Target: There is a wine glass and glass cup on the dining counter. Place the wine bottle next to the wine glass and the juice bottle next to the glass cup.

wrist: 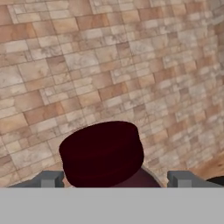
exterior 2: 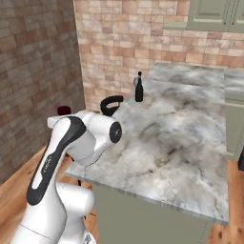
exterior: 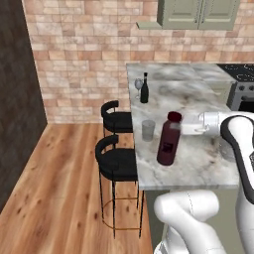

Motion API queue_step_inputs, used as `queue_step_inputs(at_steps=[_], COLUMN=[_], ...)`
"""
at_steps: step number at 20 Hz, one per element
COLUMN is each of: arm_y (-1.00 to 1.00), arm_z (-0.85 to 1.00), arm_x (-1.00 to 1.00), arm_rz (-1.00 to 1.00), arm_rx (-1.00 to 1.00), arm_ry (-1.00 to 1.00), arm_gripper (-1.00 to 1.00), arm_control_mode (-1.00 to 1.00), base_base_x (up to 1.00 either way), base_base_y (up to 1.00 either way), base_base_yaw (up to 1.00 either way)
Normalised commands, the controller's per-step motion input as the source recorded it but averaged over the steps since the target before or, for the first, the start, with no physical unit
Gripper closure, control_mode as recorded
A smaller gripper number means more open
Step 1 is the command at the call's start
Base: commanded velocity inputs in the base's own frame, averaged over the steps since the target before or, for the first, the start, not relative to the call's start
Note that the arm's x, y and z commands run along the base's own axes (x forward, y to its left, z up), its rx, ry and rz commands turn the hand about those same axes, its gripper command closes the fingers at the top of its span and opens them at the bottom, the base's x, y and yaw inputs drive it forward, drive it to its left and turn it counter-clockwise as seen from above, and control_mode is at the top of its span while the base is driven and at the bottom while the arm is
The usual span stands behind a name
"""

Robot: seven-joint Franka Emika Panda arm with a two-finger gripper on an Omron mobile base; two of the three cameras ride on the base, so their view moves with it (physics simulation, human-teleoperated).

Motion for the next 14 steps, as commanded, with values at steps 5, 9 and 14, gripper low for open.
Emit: queue_step_inputs(at_steps=[5,9,14], arm_y=[-0.14,-0.15,-0.04], arm_z=[-0.07,-0.21,-0.19], arm_x=[0.27,0.18,0.24], arm_rz=[0.26,0.26,0.14], arm_rx=[0.0,0.0,-0.05], arm_ry=[-0.02,-0.25,-0.28], arm_gripper=[1.0,1.0,1.0], arm_control_mode=[-1.0,-1.0,-1.0], base_base_x=[0.0,0.0,0.0], base_base_y=[0.0,0.0,0.0], base_base_yaw=[0.0,0.0,0.0])
